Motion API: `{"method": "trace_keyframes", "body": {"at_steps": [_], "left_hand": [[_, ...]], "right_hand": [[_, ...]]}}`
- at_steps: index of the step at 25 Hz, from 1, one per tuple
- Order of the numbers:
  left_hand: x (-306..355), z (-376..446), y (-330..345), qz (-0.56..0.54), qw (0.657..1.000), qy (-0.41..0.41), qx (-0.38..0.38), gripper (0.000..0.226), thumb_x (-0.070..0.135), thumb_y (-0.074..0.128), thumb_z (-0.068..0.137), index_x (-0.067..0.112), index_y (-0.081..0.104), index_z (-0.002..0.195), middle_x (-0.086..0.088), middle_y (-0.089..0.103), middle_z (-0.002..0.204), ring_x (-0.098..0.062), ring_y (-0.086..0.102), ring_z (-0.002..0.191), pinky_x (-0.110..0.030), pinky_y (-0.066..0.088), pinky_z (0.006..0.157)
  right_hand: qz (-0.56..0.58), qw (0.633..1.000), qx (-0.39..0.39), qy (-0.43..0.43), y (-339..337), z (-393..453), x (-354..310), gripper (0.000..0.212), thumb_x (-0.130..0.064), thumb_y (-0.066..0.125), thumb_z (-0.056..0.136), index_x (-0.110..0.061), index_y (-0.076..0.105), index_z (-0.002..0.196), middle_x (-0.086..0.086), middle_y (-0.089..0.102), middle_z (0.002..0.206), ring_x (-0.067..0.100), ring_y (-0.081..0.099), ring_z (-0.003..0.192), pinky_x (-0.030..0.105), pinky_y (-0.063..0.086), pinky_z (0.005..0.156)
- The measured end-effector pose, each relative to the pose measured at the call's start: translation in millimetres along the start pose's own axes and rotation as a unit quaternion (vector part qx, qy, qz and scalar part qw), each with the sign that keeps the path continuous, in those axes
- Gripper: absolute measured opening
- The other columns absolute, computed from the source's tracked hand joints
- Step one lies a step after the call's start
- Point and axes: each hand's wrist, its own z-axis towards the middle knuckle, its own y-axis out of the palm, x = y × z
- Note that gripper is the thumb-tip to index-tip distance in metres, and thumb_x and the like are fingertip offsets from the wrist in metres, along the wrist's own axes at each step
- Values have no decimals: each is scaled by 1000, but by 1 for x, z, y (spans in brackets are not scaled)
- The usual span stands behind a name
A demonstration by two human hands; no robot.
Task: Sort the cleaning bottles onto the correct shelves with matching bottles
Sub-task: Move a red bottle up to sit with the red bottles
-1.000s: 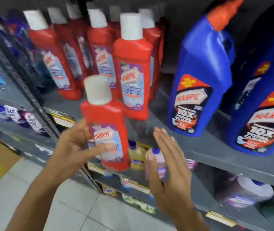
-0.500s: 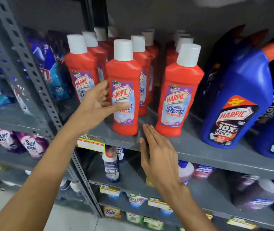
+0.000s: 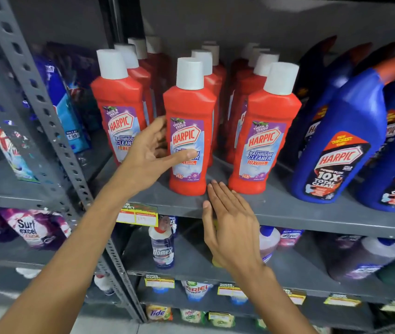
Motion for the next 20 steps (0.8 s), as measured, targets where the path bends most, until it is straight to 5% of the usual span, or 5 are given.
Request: {"method": "trace_keyframes", "body": {"at_steps": [7,12,16,18,20], "left_hand": [[-10,0,0,-13,1000,16,10,69,29,93,81,27,62,142,14,78,133,-11,74,125,-23,62,98],[-10,-3,0,-28,999,-1,21,64,46,98,71,42,66,126,14,79,128,-13,75,123,-28,63,97],[-15,-19,1,28,999,-26,31,80,30,98,76,26,57,144,8,76,132,-11,74,121,-37,65,101],[-13,-44,0,80,992,-24,90,89,39,97,75,29,51,150,8,71,138,-10,71,124,-30,62,101],[-11,-78,7,142,969,19,199,73,45,92,81,37,54,143,7,70,135,-13,71,121,-25,58,98]], "right_hand": [[-6,999,37,5,9,-1,-1,44,-31,53,106,-14,69,142,2,69,149,16,62,144,27,34,129],[5,999,38,4,11,-2,0,44,-32,52,106,-14,69,143,1,69,150,15,62,144,30,39,128],[20,999,27,1,9,-1,0,45,-32,51,107,-13,67,145,2,67,152,16,61,145,35,40,128],[45,999,27,5,7,-2,0,46,-33,52,108,-13,65,147,3,66,153,16,59,147,35,39,129],[111,993,48,1,3,-8,6,46,-32,56,108,-14,62,149,0,65,155,13,56,149,33,38,130]]}}
